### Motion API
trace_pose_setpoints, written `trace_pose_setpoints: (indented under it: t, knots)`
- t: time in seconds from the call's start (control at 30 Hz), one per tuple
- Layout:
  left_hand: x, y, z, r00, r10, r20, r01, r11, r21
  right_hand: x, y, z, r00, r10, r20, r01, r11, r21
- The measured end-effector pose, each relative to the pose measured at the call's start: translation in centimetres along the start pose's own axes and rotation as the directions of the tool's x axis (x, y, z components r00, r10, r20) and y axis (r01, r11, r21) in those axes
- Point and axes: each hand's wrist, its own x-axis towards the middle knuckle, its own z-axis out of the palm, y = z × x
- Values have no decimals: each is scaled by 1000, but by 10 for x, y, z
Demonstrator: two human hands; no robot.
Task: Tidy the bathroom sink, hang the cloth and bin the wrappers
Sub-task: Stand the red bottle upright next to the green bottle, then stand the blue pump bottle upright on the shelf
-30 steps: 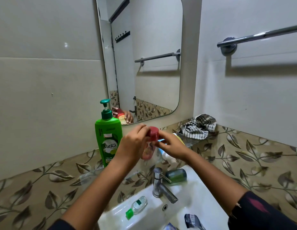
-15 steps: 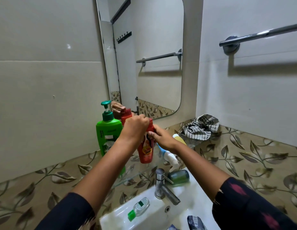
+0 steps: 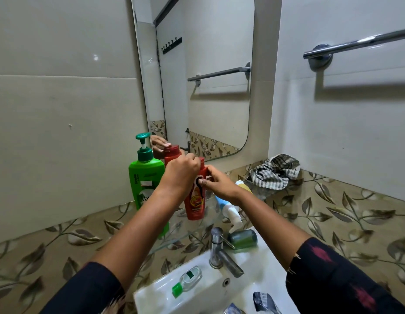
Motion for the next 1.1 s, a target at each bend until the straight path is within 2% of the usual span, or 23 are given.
trace_pose_setpoints:
  t: [0.17, 0.27, 0.33, 0.43, 0.53, 0.63, 0.73, 0.93, 1.03, 1.1]
  knots:
    - [-3, 0, 3, 1000, -8, -21, 8, 1000, -24, -1, -2, -19, 1000, 6, -11, -8, 994, -110]
    - [-4, 0, 5, 999, -13, -39, 12, 1000, -20, -5, 8, -38, 996, -40, -81, 11, 944, -329]
    - [-8, 2, 5, 996, -18, -88, 16, 1000, -23, -9, 20, -51, 993, -102, -52, 56, 832, -552]
    - [-20, 14, 6, 979, 86, -183, -92, 995, -28, -17, 43, -62, 987, -114, 116, 160, 538, -828]
    - [-33, 34, 26, 934, 296, -199, -306, 952, -19, -24, 65, -67, 960, -104, 260, 280, 326, -903]
    - [-42, 48, 51, 926, 373, -59, -375, 927, -28, -26, 75, -65, 938, -127, 322, 344, 235, -909]
    - [-45, 57, 70, 941, 338, 15, -336, 939, -67, -24, 82, -63, 929, -137, 343, 366, 207, -908]
    - [-47, 69, 89, 966, 243, 83, -225, 956, -187, -30, 87, -61, 896, -225, 383, 431, 233, -872]
    - [-48, 69, 97, 979, 190, 76, -155, 932, -328, -34, 90, -65, 884, -269, 382, 452, 283, -846]
    - [-46, 71, 96, 990, 140, 25, -120, 916, -383, -37, 92, -69, 898, -286, 335, 425, 362, -830]
